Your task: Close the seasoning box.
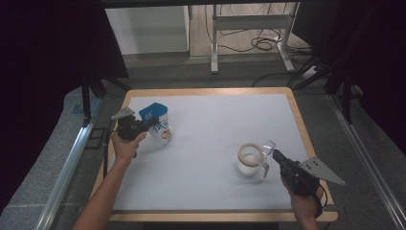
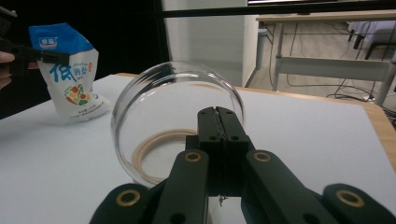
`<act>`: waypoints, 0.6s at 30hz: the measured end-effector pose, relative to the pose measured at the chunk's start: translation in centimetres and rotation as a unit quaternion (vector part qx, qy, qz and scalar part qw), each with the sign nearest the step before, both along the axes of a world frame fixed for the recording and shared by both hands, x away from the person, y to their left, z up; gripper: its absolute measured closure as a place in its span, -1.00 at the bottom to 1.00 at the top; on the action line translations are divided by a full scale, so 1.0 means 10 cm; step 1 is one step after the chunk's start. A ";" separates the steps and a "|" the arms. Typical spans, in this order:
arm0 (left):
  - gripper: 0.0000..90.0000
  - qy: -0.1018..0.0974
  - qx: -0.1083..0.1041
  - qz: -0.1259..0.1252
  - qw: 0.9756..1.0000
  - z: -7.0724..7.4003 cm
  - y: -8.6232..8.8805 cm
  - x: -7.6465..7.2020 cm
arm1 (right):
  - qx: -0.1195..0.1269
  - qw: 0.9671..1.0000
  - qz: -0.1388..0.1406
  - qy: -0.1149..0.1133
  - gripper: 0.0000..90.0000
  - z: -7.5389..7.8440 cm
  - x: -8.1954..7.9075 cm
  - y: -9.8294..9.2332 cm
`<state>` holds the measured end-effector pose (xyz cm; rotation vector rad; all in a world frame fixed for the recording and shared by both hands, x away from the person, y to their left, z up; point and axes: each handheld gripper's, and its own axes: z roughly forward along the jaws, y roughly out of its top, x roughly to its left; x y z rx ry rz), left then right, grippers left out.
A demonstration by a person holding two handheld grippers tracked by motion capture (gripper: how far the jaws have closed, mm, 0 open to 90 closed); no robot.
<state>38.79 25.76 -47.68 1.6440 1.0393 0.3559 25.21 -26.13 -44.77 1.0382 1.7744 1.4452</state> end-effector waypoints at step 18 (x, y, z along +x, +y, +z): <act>0.97 -0.003 0.010 0.001 1.000 0.01 -0.06 -0.01 | -0.042 0.996 0.040 0.066 1.00 -0.04 0.28 0.35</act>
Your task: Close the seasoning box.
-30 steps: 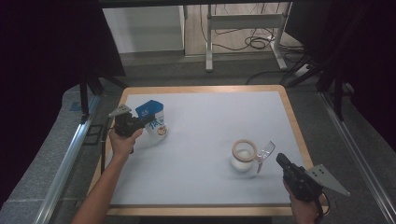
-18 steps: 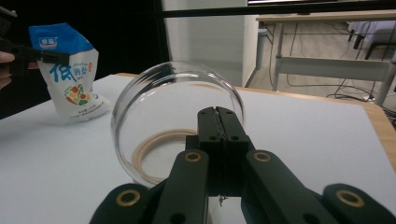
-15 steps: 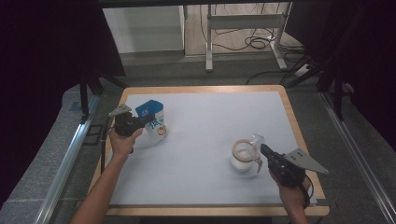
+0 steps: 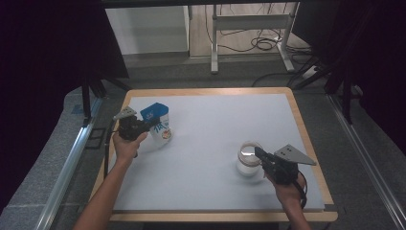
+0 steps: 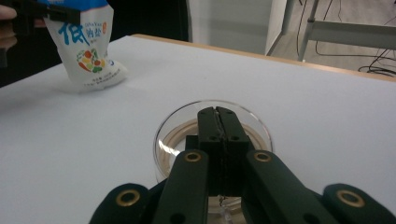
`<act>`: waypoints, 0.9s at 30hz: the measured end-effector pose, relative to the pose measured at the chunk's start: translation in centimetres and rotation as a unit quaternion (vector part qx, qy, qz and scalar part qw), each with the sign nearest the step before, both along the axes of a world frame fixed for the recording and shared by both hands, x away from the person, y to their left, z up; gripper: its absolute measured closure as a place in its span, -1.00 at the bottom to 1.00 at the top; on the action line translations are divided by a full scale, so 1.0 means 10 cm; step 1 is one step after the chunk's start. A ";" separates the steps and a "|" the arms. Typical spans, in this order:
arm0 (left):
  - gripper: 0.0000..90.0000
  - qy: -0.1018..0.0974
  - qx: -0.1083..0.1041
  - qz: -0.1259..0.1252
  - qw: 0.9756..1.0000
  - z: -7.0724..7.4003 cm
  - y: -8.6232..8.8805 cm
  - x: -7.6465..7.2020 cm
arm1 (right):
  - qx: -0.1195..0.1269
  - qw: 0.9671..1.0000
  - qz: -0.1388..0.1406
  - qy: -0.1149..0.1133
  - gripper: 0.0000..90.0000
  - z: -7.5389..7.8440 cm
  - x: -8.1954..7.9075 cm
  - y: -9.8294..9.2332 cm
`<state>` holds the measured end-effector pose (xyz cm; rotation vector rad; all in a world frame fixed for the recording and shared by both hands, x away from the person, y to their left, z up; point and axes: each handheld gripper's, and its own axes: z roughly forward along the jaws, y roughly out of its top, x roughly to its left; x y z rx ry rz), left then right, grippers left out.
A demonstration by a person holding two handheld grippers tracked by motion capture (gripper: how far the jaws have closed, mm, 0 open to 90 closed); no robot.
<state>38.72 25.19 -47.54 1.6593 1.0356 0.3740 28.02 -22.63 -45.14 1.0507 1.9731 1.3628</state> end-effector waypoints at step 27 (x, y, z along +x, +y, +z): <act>0.95 0.000 0.012 0.008 1.000 0.01 0.00 -0.03 | 0.022 0.995 -0.096 -0.002 -0.28 -0.42 0.21 -1.06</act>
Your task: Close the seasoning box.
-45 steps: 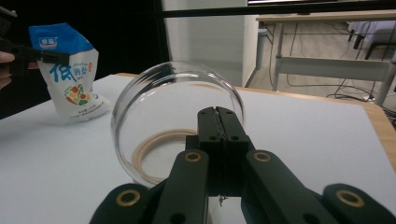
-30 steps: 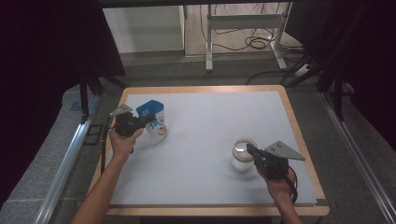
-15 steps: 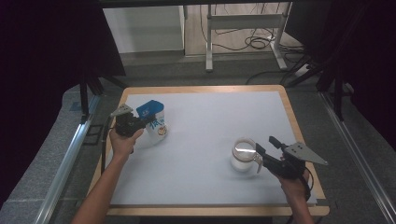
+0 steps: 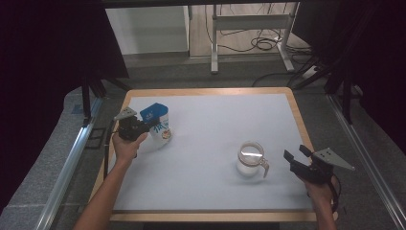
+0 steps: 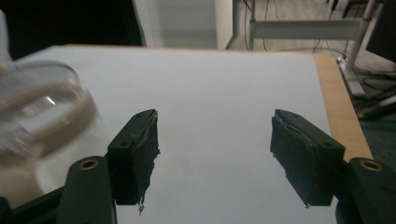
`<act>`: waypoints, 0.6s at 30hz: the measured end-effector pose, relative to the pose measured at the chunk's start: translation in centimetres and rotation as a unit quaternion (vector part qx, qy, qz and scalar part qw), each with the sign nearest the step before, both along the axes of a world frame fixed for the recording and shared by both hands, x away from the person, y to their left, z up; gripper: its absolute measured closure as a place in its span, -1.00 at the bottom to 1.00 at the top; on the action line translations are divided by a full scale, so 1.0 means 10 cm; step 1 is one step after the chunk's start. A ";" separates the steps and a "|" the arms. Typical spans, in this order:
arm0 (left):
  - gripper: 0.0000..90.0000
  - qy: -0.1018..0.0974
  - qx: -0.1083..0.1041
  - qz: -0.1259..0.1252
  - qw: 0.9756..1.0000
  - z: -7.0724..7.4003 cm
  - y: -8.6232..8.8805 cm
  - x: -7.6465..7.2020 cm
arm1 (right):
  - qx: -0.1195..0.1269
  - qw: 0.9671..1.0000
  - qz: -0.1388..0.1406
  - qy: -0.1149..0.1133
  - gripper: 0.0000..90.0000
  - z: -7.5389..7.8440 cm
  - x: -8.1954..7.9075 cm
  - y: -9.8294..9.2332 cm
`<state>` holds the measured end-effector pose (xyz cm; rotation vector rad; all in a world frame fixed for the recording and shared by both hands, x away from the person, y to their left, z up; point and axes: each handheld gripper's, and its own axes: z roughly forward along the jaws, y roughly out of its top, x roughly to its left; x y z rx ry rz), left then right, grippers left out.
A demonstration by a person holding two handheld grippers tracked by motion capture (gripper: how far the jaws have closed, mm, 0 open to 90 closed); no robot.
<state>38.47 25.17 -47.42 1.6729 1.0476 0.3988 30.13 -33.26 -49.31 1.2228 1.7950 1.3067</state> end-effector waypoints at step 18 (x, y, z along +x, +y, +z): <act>0.74 -0.005 0.005 0.002 1.000 -0.01 -0.07 0.01 | -0.013 1.000 -0.007 0.012 -0.28 -0.07 -0.03 -0.02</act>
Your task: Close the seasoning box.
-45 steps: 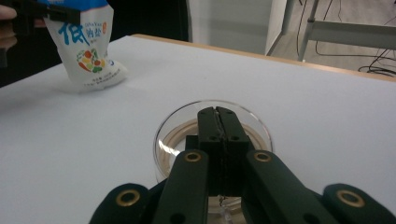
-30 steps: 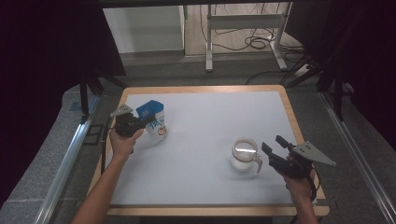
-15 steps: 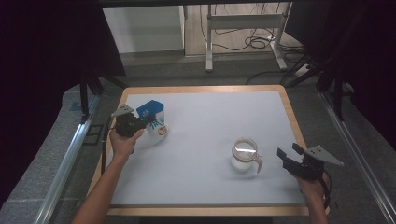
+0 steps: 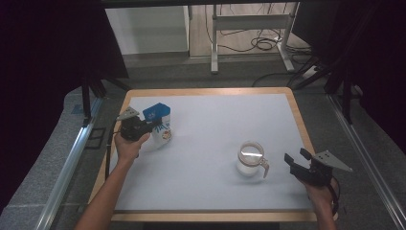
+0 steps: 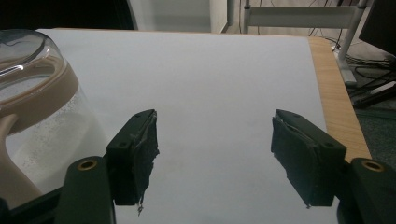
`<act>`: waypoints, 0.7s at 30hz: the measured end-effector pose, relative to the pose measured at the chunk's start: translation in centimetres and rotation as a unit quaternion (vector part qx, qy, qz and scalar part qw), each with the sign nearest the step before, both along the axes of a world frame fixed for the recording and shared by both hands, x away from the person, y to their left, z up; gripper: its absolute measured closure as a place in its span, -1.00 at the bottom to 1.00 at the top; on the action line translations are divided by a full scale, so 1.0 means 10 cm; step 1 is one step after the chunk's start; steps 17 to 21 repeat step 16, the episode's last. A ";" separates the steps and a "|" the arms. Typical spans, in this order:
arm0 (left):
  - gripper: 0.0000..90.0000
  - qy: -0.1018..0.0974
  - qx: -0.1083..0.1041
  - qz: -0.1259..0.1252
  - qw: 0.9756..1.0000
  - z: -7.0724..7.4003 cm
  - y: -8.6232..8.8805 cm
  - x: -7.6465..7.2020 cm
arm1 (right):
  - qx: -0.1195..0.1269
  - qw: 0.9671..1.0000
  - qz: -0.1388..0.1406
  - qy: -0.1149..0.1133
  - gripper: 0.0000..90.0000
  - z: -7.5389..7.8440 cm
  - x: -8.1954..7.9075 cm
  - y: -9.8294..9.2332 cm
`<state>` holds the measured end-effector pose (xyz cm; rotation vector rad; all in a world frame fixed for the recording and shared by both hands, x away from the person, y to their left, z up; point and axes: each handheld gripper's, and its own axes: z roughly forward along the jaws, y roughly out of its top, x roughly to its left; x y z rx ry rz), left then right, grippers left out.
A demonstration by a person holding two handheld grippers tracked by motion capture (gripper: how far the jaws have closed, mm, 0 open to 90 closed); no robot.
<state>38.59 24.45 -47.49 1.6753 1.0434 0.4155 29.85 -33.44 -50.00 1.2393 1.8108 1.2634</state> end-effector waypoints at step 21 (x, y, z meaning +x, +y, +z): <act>0.81 -0.002 -0.004 -0.006 1.000 0.00 -0.04 0.00 | -0.001 1.000 0.003 0.002 -0.37 0.00 -0.02 -0.02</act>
